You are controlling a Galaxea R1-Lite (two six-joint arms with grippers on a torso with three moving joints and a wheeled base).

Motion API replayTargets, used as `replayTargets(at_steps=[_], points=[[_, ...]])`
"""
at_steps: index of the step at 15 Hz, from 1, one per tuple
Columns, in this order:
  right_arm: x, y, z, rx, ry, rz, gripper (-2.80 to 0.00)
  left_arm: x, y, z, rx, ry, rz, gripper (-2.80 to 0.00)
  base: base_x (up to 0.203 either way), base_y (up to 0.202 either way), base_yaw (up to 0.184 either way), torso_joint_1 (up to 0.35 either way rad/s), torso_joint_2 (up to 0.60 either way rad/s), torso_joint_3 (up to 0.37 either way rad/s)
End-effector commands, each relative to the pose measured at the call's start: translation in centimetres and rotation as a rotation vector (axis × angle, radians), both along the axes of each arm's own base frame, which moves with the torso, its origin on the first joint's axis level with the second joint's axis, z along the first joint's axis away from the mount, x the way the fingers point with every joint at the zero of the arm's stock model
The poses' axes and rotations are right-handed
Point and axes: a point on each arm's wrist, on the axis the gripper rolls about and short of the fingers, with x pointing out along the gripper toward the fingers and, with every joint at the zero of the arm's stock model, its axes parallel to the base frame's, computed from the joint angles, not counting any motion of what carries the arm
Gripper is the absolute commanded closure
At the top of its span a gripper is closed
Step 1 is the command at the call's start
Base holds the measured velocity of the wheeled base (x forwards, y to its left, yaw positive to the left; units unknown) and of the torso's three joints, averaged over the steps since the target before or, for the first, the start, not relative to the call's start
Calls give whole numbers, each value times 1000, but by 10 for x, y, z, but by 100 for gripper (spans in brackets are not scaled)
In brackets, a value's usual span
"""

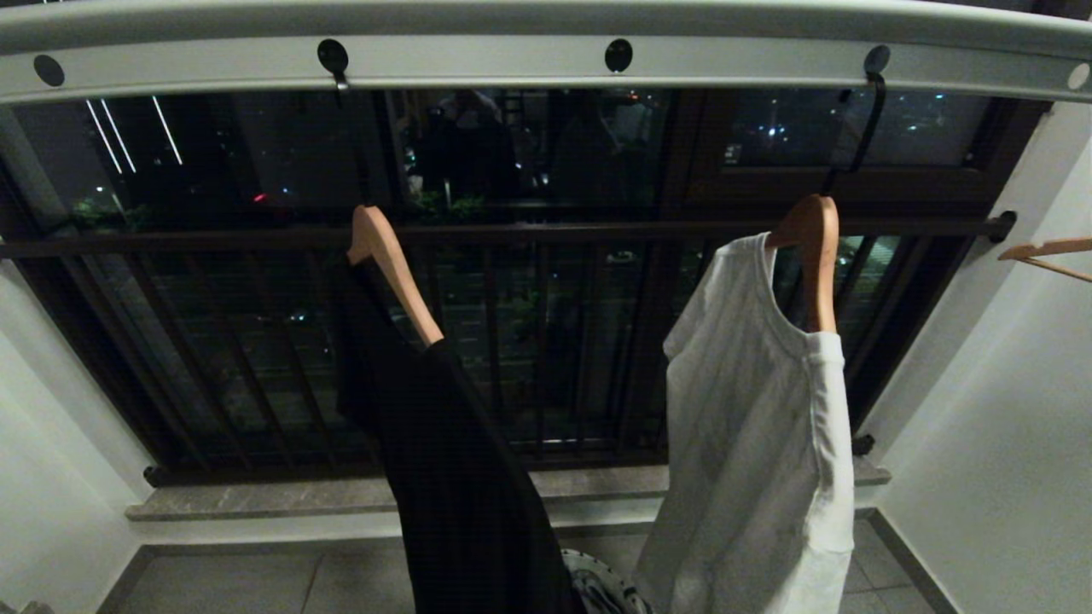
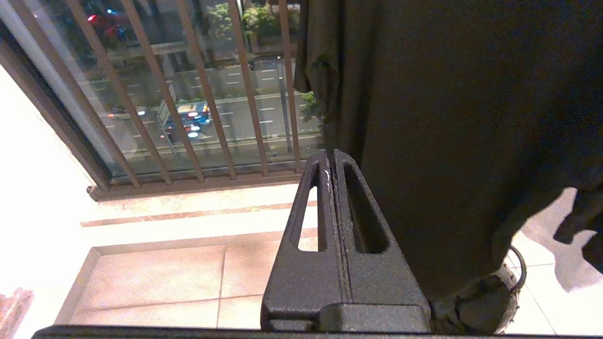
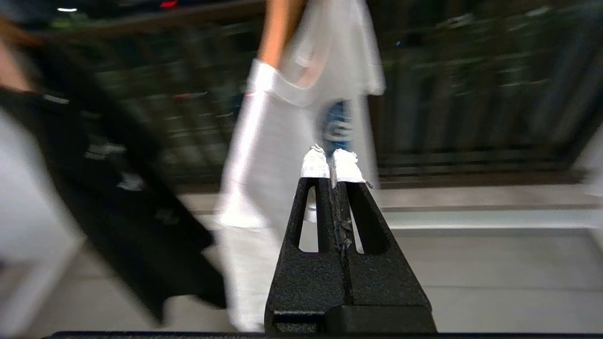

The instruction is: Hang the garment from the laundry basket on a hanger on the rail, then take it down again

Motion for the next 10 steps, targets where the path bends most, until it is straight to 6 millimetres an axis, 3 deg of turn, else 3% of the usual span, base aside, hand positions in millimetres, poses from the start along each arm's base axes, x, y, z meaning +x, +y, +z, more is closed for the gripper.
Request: replayTargets(at_steps=[1,5,10], points=[[22,2,29,40,57,84,0,0,0,0,1,0,-1,0,0,0,0,0,0,0],[52,5,59,181,161,270,0,0,0,0,0,0,-1,0,0,0,0,0,0,0],[121,7,72,354,340,399,0,0,0,-1,1,1,-1,0,0,0,0,0,0,0]])
